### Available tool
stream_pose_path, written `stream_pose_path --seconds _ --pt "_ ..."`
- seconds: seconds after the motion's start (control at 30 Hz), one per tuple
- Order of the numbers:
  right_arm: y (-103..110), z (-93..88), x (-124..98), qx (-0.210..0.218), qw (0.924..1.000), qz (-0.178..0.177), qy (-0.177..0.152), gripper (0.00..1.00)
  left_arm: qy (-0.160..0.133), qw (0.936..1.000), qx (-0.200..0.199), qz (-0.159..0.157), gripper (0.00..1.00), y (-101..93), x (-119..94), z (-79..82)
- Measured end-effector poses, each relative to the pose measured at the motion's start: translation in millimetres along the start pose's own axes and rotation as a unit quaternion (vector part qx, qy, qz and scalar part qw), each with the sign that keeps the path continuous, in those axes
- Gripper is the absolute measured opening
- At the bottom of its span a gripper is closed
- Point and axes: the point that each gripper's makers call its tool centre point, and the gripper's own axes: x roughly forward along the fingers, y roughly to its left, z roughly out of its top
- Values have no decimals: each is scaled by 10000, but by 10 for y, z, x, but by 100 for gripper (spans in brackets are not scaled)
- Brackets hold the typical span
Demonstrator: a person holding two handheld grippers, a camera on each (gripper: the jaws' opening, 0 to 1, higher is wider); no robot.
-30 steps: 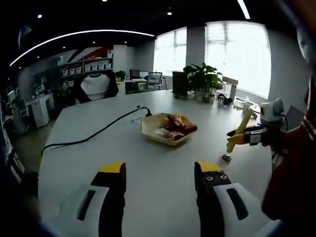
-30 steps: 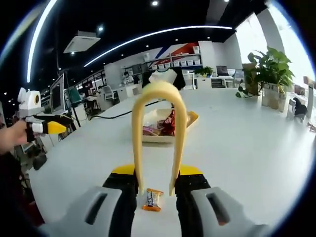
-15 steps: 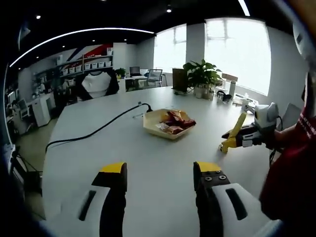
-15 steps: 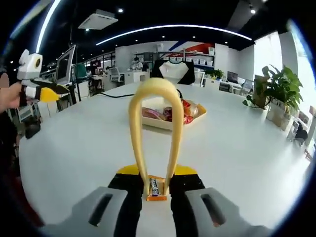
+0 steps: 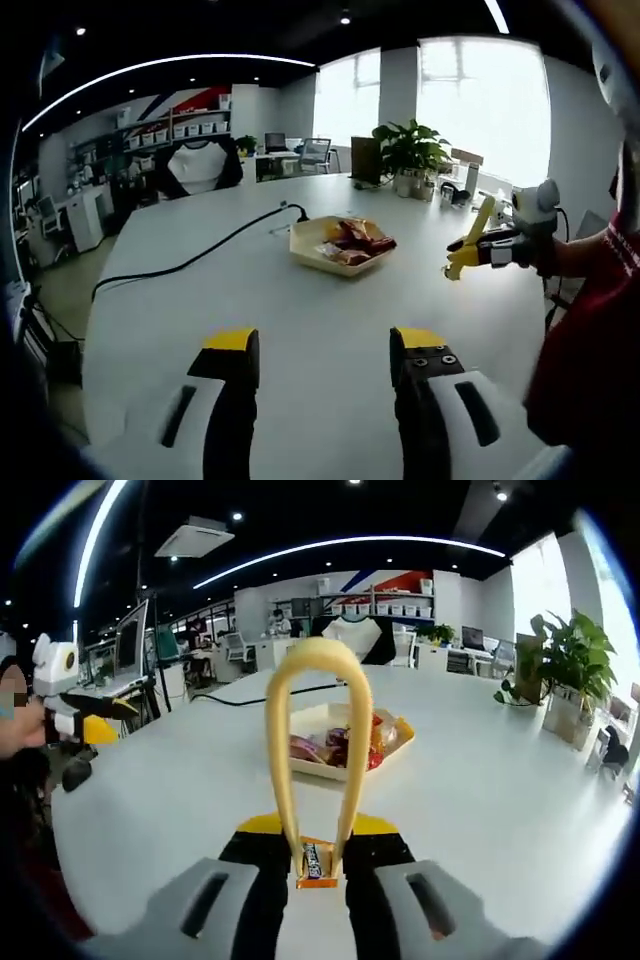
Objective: Place the target food into the container with the food tongs after gripping and lifting it, then release it inside without dropping or visibly crushing the food.
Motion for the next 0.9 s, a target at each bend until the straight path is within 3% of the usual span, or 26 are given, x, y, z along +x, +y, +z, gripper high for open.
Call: stream_pose_path --seconds 0.13,0.2,0.23,0.3,0.4,0.6,0.7,0.77,0.83,0.9 --pt "-131 335 111 52 9997 72 -220 16 -4 10000 1 48 56 -11 -33 -28" --pt "-198 525 200 326 9985 151 -404 16 32 9999 -65 111 56 1 -70 -74" --pt "-229 554 213 243 9988 122 -411 16 42 9999 -65 130 55 5 -79 -84" --pt "-292 792 344 261 9979 175 -574 16 27 9997 -105 236 55 33 -160 -115" --pt "-285 942 491 26 9978 240 -619 16 -63 9990 -201 394 55 78 -265 -116" --pt "-198 1012 788 -234 9973 479 -509 16 -184 9971 -360 638 54 138 -444 -122" --pt "-138 957 939 -261 9964 671 -451 20 -201 9963 -383 744 54 157 -502 -141" --pt "-130 822 1064 -55 9969 747 -251 25 -230 9956 -435 797 55 164 -530 -156" --pt "-191 768 1094 -348 9976 574 -188 24 -240 9949 -462 862 55 174 -547 -173" --pt "-168 883 1011 -225 9970 656 -355 24 -242 9946 -484 881 55 170 -560 -180"
